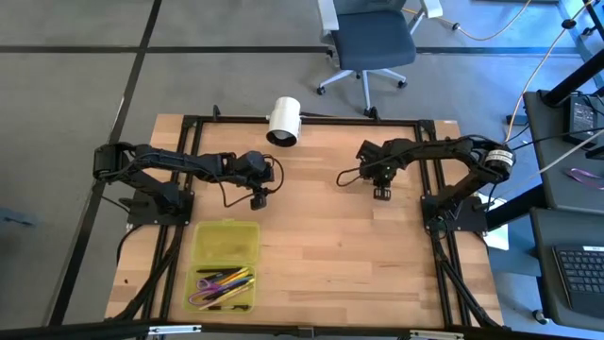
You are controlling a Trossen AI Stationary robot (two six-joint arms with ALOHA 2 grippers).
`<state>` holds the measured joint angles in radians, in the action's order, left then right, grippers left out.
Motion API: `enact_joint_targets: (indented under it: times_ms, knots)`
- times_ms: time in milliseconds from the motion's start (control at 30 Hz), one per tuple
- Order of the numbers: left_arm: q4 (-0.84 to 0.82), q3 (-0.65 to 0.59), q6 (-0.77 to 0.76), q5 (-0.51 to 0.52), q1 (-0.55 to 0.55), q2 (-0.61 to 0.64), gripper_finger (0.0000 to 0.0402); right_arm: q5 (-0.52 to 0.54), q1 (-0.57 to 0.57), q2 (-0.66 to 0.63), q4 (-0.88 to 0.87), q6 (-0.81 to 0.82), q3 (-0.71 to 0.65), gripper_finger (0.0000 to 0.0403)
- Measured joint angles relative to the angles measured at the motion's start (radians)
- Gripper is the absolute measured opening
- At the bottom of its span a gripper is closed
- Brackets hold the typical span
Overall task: Pick & place school supplies into a supply box
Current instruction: Put the yellow pencil into the yellow supply box
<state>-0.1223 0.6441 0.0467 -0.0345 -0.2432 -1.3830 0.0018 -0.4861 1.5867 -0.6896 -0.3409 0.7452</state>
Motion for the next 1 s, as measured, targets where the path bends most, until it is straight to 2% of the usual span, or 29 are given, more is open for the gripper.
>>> enact_joint_targets:
  times_ms: [100, 300, 467, 733, 867, 1000]
  knots:
    - [0.000, 0.000, 0.000, 0.000, 0.000, 0.000, 0.0180, 0.008, 0.030, 0.000, 0.009, 0.041, 0.001, 0.0017]
    - [0.000, 0.000, -0.024, 0.000, 0.000, 0.000, 0.0180, 0.058, 0.102, 0.003, 0.044, 0.237, 0.006, 0.0023]
    - [0.000, 0.000, -0.035, -0.001, 0.000, 0.000, 0.0180, 0.059, 0.160, 0.008, 0.087, 0.310, 0.026, 0.0019]
    - [0.000, 0.000, -0.021, -0.015, 0.000, 0.000, 0.0168, -0.061, 0.251, 0.012, 0.356, 0.419, 0.032, 0.0009]
    - [0.000, 0.000, -0.016, -0.016, 0.000, 0.000, 0.0160, -0.050, 0.281, 0.011, 0.396, 0.418, 0.032, 0.0002]
    - [0.000, 0.000, -0.023, -0.016, 0.000, 0.000, 0.0153, 0.043, 0.298, 0.011, 0.371, 0.446, 0.032, 0.0006]
